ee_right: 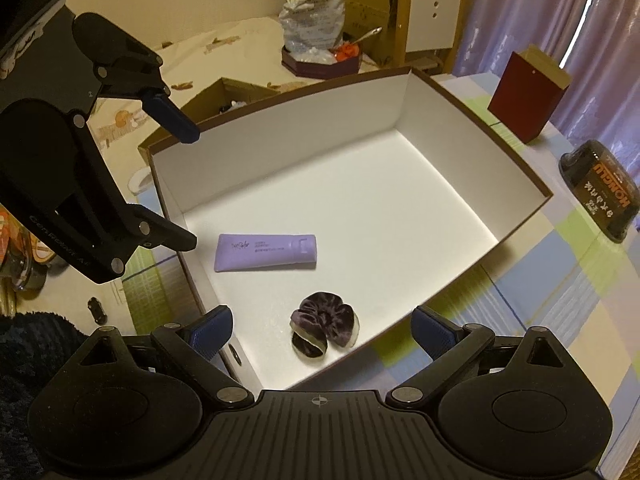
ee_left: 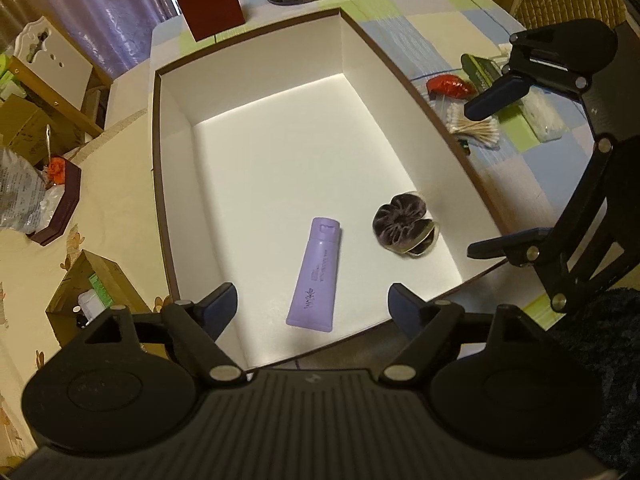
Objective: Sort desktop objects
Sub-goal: 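Withdraw both tools from the shoebox back over the table items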
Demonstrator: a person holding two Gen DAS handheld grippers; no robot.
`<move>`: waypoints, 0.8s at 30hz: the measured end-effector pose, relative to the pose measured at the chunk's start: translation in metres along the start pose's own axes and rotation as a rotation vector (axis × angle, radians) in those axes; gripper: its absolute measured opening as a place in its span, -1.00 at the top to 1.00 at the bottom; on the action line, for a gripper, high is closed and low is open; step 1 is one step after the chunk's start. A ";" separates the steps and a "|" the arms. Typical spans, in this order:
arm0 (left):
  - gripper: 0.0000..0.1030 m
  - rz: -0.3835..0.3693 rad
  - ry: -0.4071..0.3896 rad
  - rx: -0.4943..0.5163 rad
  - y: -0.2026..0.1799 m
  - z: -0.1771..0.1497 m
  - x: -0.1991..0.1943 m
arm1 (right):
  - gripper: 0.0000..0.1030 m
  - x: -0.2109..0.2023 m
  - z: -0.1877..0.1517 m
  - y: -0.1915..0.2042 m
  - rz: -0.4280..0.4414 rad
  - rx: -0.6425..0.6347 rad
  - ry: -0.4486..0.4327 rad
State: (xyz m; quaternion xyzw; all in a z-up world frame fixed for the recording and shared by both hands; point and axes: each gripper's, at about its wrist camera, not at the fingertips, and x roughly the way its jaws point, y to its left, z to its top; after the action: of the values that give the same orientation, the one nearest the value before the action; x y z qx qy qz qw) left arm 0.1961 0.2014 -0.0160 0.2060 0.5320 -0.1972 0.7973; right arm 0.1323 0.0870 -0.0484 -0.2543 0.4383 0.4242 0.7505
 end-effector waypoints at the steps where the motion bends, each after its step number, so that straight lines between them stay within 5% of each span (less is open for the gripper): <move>1: -0.56 0.006 -0.004 -0.007 -0.003 0.001 -0.003 | -0.90 -0.003 -0.002 -0.001 0.000 0.001 -0.007; 24: -0.66 0.051 -0.076 -0.075 -0.112 0.037 -0.032 | -0.90 -0.076 -0.098 -0.070 -0.004 0.054 -0.072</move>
State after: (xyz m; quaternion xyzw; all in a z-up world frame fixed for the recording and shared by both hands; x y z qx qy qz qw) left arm 0.1529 0.0906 0.0128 0.1817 0.5031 -0.1646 0.8287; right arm 0.1295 -0.0542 -0.0291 -0.2196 0.4215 0.4196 0.7733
